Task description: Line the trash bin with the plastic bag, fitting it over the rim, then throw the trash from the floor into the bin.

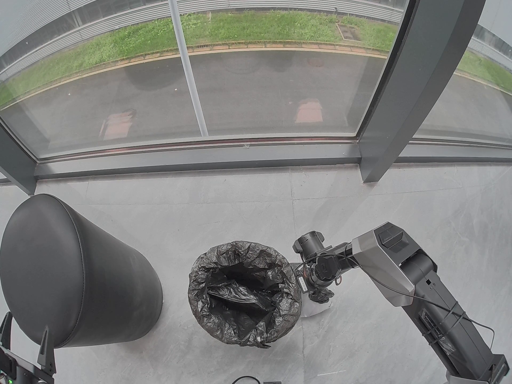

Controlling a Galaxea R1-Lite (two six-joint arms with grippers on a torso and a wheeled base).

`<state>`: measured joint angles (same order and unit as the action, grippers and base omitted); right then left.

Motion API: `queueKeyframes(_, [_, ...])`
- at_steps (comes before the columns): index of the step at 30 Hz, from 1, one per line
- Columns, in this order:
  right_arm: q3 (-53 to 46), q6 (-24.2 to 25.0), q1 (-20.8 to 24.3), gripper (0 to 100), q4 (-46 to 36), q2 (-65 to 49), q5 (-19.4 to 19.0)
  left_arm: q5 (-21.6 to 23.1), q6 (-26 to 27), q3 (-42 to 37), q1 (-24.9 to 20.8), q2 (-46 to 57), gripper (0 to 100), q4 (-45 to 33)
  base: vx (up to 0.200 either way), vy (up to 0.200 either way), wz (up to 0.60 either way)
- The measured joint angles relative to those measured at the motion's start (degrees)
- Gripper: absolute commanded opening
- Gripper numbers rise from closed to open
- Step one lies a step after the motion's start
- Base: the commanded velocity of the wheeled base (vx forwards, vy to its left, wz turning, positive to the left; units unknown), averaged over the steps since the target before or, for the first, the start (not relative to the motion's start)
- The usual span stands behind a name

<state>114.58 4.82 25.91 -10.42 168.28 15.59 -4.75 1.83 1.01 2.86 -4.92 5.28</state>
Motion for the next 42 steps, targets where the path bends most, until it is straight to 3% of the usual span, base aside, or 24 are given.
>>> queueKeyframes(6, [0.02, -0.06, 0.20, 0, 0.27, -0.34, 0.15, -0.85, 1.01, 0.00, -0.06, 0.00, 100, -0.50, 0.000, 0.000, 0.00])
queueKeyframes(15, [0.00, -0.02, 1.55, 0, -0.16, -2.46, 0.39, 4.43, -1.78, 0.00, -2.32, 2.51, 100, -7.41, 0.000, 0.000, 0.00])
queueKeyframes(29, [0.00, -2.50, 4.19, 0, -2.77, -11.36, 1.24, 5.05, -2.40, 0.00, -3.16, 3.91, 100, -5.83, 0.000, 0.000, 0.00])
queueKeyframes(39, [0.02, -10.64, 4.85, 0, -7.47, -17.73, 2.79, 5.24, -2.72, 0.00, -3.11, 4.00, 100, -5.68, 0.000, 0.000, 0.00])
queueKeyframes(42, [0.02, -13.81, 5.07, 0, -7.69, -19.99, 4.90, 5.27, -2.62, 0.00, -3.11, 4.00, 100, -5.66, 0.000, 0.000, 0.00])
